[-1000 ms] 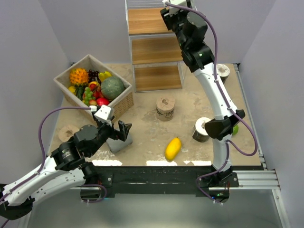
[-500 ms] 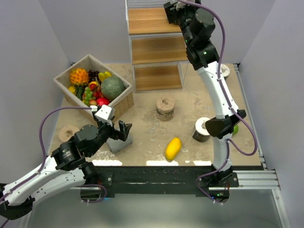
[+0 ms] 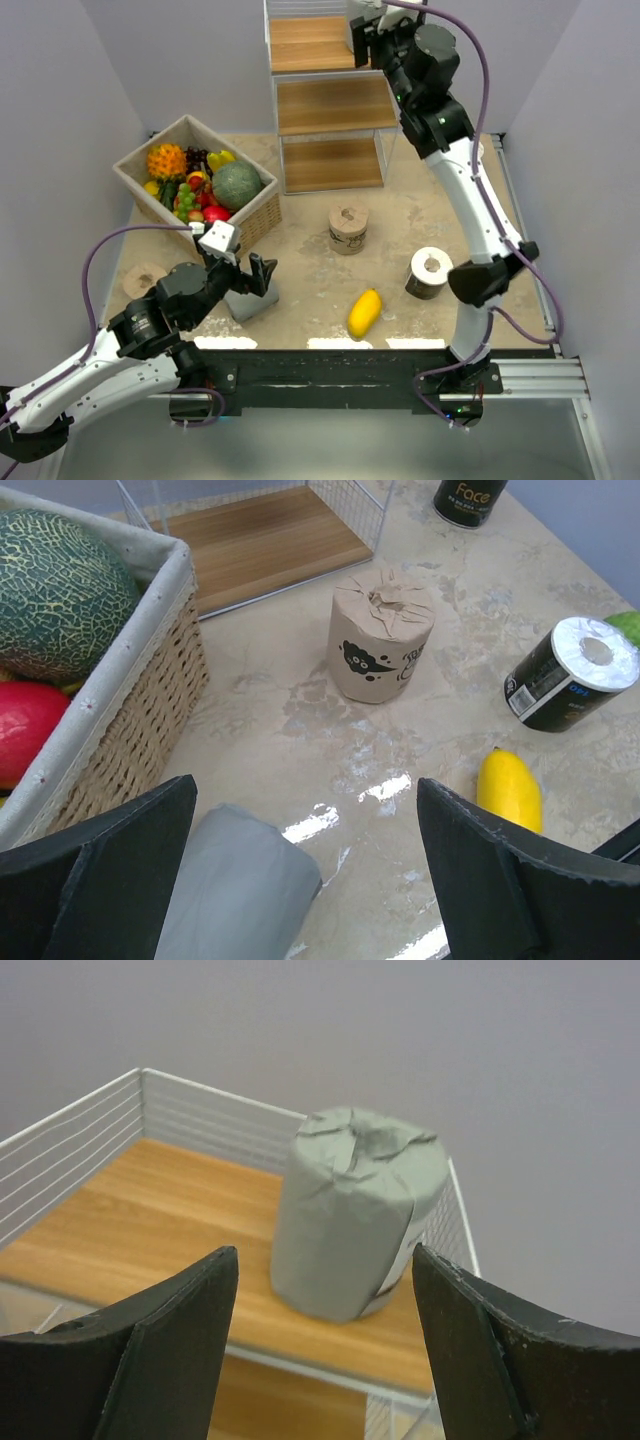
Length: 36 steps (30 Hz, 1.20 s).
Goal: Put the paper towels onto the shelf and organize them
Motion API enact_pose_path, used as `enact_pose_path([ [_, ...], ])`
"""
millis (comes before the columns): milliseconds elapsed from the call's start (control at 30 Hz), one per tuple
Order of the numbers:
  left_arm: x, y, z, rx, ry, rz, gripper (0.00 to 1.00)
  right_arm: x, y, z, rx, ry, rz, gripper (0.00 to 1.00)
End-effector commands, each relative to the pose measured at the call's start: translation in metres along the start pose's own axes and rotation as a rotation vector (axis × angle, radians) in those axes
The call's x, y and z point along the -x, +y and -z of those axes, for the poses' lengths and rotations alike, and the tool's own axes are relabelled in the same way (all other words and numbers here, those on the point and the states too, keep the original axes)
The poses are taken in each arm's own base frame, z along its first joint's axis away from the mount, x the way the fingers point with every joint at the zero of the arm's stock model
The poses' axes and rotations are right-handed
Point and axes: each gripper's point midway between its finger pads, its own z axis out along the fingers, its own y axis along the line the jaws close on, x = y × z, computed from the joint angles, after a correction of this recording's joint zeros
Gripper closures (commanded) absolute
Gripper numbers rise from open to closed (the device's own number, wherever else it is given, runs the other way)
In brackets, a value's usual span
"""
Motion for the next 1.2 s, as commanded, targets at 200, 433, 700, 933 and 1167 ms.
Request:
enact_pose_path([
  [200,0.013,0.019,0.008,0.102,-0.06,0.078,0.03,0.009,0.068,0.147,0.215,0.123,-0.57,0.28],
  [433,0.014,0.028,0.022,0.132,-0.078,0.171,0.03,-0.107,0.137,0.212,0.358,0.468,-0.713,0.27],
  [700,0.002,0.033,0.04,0.143,-0.028,0.321,0.03,-0.169,0.247,0.276,0.632,0.658,-0.797,0.27],
  [933,-0.002,0.052,0.055,0.224,-0.055,0.422,0.03,-0.212,0.329,0.298,0.884,0.746,-0.847,0.16],
  [1167,0.003,0.062,0.063,0.237,-0.114,0.46,0.03,-0.232,0.367,0.297,1.004,0.759,-0.838,0.11],
])
